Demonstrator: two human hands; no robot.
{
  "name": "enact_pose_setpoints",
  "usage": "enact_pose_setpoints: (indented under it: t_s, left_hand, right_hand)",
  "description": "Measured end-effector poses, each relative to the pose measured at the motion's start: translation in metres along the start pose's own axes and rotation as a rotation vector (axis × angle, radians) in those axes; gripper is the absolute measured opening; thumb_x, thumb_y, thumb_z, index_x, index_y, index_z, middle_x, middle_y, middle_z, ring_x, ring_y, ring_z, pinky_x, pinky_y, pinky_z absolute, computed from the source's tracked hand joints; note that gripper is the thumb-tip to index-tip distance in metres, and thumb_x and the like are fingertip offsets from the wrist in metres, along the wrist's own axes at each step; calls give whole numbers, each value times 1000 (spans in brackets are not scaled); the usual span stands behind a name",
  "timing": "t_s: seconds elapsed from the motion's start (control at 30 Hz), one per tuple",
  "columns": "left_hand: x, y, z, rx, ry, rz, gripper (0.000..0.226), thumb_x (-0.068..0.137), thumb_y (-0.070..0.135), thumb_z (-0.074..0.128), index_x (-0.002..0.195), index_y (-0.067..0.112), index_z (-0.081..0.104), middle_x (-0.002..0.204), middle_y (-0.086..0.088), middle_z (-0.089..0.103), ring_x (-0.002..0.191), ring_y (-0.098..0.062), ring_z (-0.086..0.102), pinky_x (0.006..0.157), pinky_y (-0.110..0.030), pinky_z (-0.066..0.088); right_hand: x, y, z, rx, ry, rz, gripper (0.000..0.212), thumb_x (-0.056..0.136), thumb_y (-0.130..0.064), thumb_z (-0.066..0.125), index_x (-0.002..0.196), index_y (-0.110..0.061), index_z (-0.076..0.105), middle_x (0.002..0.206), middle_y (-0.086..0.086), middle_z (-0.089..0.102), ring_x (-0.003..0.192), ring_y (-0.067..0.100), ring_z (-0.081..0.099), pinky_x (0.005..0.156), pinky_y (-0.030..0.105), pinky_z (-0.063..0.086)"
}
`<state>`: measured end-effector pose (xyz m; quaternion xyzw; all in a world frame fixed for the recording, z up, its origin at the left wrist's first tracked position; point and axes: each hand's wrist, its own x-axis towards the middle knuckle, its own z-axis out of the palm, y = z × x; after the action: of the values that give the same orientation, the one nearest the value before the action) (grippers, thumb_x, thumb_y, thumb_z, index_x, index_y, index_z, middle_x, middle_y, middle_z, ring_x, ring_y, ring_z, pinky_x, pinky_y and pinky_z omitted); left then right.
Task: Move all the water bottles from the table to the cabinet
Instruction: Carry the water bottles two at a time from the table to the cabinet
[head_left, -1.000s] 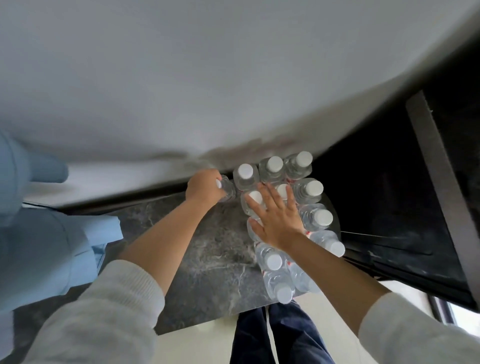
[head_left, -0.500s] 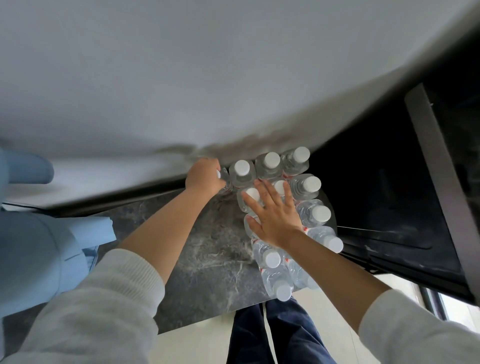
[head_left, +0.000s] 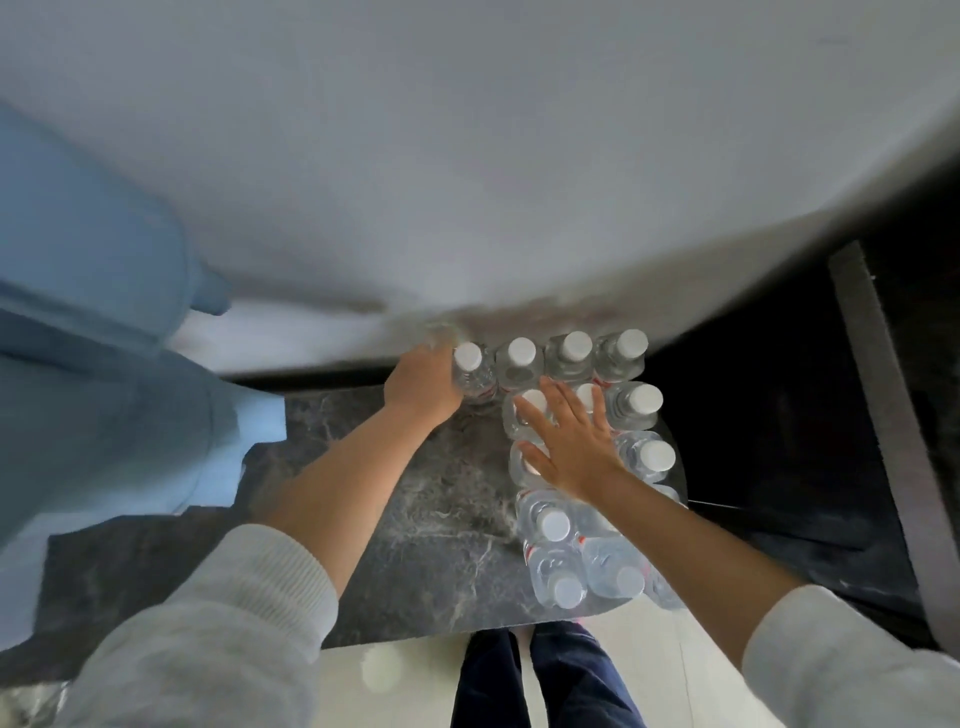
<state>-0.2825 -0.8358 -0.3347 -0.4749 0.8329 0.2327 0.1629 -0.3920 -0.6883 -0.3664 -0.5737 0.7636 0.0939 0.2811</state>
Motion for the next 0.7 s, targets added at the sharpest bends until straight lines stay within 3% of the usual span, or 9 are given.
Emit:
enact_pose_setpoints:
  t_s: [0.07, 0.2, 0.27, 0.33, 0.4, 0.53, 0.7]
  left_hand:
    - [-20, -11, -2, -14, 10, -71, 40, 92, 15, 52, 130, 8, 46, 129, -14, 52, 120, -30, 50, 90, -39, 49]
    - [-70, -35, 0, -39, 38, -191, 38, 94, 17, 48, 131, 7, 47, 132, -14, 49, 122, -29, 49, 93, -39, 48]
    - [-102, -53, 0, -41, 61, -257, 38, 94, 18, 47, 131, 7, 49, 133, -13, 50, 124, -29, 48, 97, -38, 45]
    - [-138, -73, 3, -31, 78, -344, 36, 94, 20, 45, 128, 9, 51, 131, -10, 51, 124, -27, 48, 96, -36, 45]
    - [-172, -93, 5, -42, 113, -425, 34, 94, 20, 45, 125, 9, 55, 127, -10, 55, 120, -27, 50, 95, -36, 47]
    - [-256, -142, 8, -115, 190, -636, 32, 95, 22, 44, 120, 9, 58, 124, -10, 58, 120, -26, 51, 97, -35, 47]
    - [-368, -206, 17, -176, 281, -920, 33, 94, 24, 45, 123, 15, 58, 130, -8, 55, 125, -26, 48, 103, -35, 41]
  right_hand:
    - [-4, -2, -8, 14, 6, -13, 71, 84, -58, 0, 149, -31, 8, 160, 7, -6, 148, 25, -9, 110, 45, -17]
    - [-8, -21, -34, 28, 79, -116, 84, 76, -53, -6, 147, -18, 22, 159, 12, 6, 148, 29, 0, 120, 46, 0]
    - [-9, -40, -53, 40, 116, -168, 64, 91, -42, 15, 144, -11, 30, 157, 15, 16, 147, 30, 8, 120, 43, 7]
    - [-13, -68, -66, 21, 200, -272, 50, 94, -29, 32, 133, -1, 46, 147, 23, 35, 141, 36, 27, 116, 45, 22]
    - [-14, -97, -71, -1, 273, -386, 47, 89, -24, 36, 115, 5, 61, 128, 27, 56, 125, 42, 49, 105, 47, 39]
    - [-36, -186, -74, -105, 198, -605, 40, 95, -15, 40, 133, -5, 47, 139, 13, 49, 133, 30, 39, 109, 37, 32]
    - [-76, -308, -56, -244, 130, -877, 42, 95, -15, 38, 135, -10, 46, 139, 10, 51, 129, 27, 45, 104, 35, 41]
